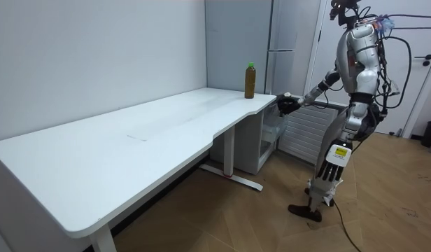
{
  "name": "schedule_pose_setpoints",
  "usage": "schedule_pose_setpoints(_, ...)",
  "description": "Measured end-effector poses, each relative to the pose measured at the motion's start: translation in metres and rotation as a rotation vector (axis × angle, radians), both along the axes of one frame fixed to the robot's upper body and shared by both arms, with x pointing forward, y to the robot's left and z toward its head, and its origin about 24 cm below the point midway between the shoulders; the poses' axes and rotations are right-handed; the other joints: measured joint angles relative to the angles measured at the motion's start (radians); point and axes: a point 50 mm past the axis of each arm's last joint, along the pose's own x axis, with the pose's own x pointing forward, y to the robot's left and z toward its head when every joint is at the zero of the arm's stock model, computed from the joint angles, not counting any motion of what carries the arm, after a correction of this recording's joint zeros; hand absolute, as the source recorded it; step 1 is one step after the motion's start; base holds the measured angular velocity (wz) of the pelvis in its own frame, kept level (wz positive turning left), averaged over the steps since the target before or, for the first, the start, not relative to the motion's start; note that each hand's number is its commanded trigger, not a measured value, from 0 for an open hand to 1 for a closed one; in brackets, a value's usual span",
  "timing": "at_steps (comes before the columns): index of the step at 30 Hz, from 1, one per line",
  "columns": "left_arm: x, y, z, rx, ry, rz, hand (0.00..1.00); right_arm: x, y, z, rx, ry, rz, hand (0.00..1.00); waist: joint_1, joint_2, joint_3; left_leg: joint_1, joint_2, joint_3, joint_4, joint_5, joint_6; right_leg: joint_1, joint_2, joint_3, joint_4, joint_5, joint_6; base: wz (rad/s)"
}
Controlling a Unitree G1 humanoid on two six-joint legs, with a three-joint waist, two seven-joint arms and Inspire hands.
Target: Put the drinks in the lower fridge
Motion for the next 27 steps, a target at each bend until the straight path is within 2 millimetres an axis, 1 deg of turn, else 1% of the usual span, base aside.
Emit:
schedule_pose_setpoints(4,0.0,0.0,0.0,0.0,-0.002,0.0,0.0,-0.007,0.0,-0.006,0.002,0.014,0.001,1.0,0.002,0.001,-0.0005,0.001,-0.002,0.0,-0.001,-0.001,0.001,0.001,-0.002,-0.002,-0.001,-0.001,0.001,0.01)
schedule_pose_setpoints(5,0.0,0.0,0.0,0.0,-0.002,0.0,0.0,-0.011,-0.001,-0.009,0.003,0.027,-0.003,1.0,0.0,0.002,-0.001,0.004,-0.003,-0.003,-0.001,-0.002,0.001,0.007,-0.002,-0.001,-0.001,-0.002,0.002,0.09)
schedule_pose_setpoints(7,0.0,0.0,0.0,0.002,-0.006,0.0,0.0,-0.02,-0.002,-0.015,0.005,0.047,-0.008,1.0,0.002,0.004,-0.0041,0.009,-0.006,-0.008,0.001,-0.005,0.002,0.015,-0.002,-0.002,-0.001,-0.008,0.007,0.11)
schedule_pose_setpoints(10,0.0,0.001,0.001,-0.002,-0.011,0.011,0.0,-0.027,0.0,-0.02,0.006,0.058,-0.001,1.0,0.0,0.006,-0.006,0.008,-0.008,-0.01,0.0,-0.007,0.004,0.017,-0.001,-0.003,-0.006,-0.009,0.01,0.01)
schedule_pose_setpoints(12,-0.001,0.001,0.0,-0.011,-0.012,0.033,0.0,-0.036,0.001,-0.028,0.007,0.085,-0.002,1.0,0.0,0.011,-0.0094,0.012,-0.005,-0.018,0.0,-0.009,0.004,0.034,0.007,-0.009,-0.031,-0.003,0.017,0.06)
schedule_pose_setpoints(14,-0.003,0.002,-0.001,-0.014,-0.008,0.048,0.0,-0.047,0.001,-0.036,0.011,0.115,-0.007,1.0,-0.001,0.01,-0.0107,0.024,-0.006,-0.025,-0.005,-0.011,0.004,0.052,0.013,-0.007,-0.042,0.0,0.017,0.09)
schedule_pose_setpoints(15,-0.006,0.003,-0.001,-0.017,-0.004,0.063,0.0,-0.052,0.002,-0.04,0.016,0.132,-0.008,1.0,-0.001,0.009,-0.0132,0.028,-0.005,-0.026,-0.007,-0.012,0.003,0.059,0.016,-0.007,-0.052,0.002,0.018,0.03)
schedule_pose_setpoints(18,-0.009,0.003,-0.002,-0.021,-0.001,0.077,0.0,-0.062,0.004,-0.047,0.024,0.155,-0.01,1.0,-0.005,0.009,-0.0135,0.029,-0.005,-0.025,-0.007,-0.014,0.004,0.062,0.016,-0.006,-0.056,0.003,0.018,0.0)
schedule_pose_setpoints(23,-0.011,0.004,-0.002,-0.018,0.0,0.079,0.0,-0.067,0.007,-0.051,0.027,0.17,0.003,1.0,-0.02,0.009,-0.0135,0.031,-0.005,-0.026,-0.007,-0.016,0.004,0.066,0.018,-0.006,-0.063,0.003,0.018,0.0)
schedule_pose_setpoints(27,-0.012,0.004,-0.003,-0.019,0.004,0.079,0.0,-0.07,0.008,-0.053,0.032,0.174,0.002,1.0,-0.023,0.009,-0.0135,0.031,-0.004,-0.025,-0.008,-0.018,0.003,0.067,0.018,-0.006,-0.067,0.004,0.019,0.0)
